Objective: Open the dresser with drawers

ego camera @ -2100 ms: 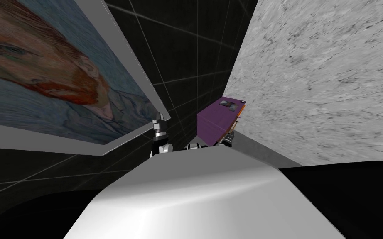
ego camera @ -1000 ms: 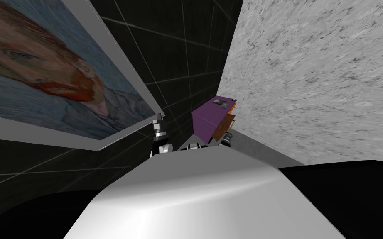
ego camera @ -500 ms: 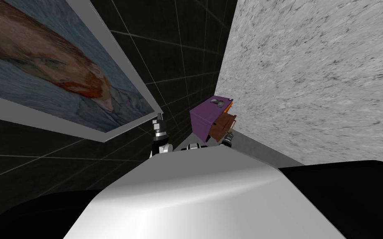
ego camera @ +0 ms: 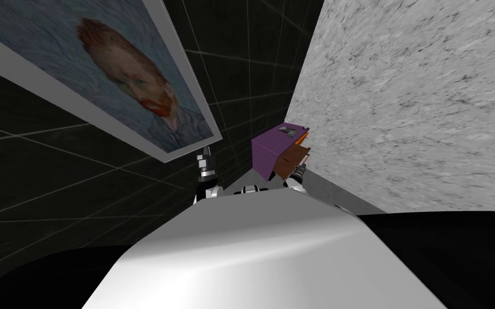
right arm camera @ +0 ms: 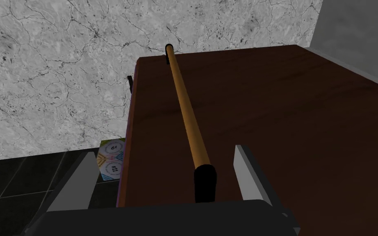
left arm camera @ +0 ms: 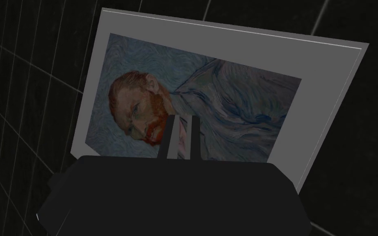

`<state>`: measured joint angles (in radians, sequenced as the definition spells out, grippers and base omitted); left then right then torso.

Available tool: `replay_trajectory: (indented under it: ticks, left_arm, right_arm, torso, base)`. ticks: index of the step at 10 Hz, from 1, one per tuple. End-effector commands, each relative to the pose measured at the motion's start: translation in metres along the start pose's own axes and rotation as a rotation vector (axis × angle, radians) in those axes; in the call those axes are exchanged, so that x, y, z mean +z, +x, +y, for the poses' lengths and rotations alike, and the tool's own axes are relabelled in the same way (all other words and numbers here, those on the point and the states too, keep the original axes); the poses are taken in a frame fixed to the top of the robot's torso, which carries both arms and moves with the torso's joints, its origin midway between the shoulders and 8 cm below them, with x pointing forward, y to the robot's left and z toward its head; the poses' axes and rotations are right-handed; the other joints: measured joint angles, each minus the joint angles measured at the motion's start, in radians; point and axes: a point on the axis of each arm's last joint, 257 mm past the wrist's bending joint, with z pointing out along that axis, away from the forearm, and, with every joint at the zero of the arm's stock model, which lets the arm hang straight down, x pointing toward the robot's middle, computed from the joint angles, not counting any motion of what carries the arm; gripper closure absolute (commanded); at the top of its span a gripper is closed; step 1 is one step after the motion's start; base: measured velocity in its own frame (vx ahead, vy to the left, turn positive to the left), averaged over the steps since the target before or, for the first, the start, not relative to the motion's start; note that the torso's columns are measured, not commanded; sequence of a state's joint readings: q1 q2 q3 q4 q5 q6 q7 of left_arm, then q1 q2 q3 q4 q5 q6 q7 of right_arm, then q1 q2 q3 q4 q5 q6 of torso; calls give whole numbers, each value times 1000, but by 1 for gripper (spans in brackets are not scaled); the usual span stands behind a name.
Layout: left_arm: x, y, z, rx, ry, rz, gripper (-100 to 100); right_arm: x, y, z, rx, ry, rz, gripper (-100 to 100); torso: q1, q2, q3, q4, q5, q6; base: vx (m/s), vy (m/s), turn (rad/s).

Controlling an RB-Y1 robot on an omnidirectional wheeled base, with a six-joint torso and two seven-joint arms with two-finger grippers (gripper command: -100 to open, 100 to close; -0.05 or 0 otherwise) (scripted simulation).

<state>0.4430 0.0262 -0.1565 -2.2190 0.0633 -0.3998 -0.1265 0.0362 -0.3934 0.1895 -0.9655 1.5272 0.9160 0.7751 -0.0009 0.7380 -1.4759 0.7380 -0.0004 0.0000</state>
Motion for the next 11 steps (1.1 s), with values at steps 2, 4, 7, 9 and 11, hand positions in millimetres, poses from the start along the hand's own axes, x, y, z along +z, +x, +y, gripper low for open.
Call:
replay_trajectory:
  ticks: [2,4,7,9,11]
  left_arm:
    - [0,0,0,0,0,0,0]
    - [0,0,0,0,0,0,0]
    - [0,0,0,0,0,0,0]
    - [0,0,0,0,0,0,0]
    - [0,0,0,0,0,0,0]
  right_arm:
    - [33,0,-19,12,-3,47,-100]
    - [55,2,-35,29,-6,81,-100]
    - [50,4,-28,20,-14,75,0]
    - [50,4,-28,20,-14,75,0]
    - [50,4,-28,20,-14,75,0]
  torso:
    - [1,1,0,0,1,0]
    - [2,-2,-1,1,2,-1]
    - [2,-2,-2,0,2,0]
    - [0,-1,-1,0,0,0]
    - [1,0,0,0,0,0]
  base:
    - [-151,60,111]
    - [-121,45,150]
    - [-23,6,10]
    - [0,0,0]
    - [0,0,0]
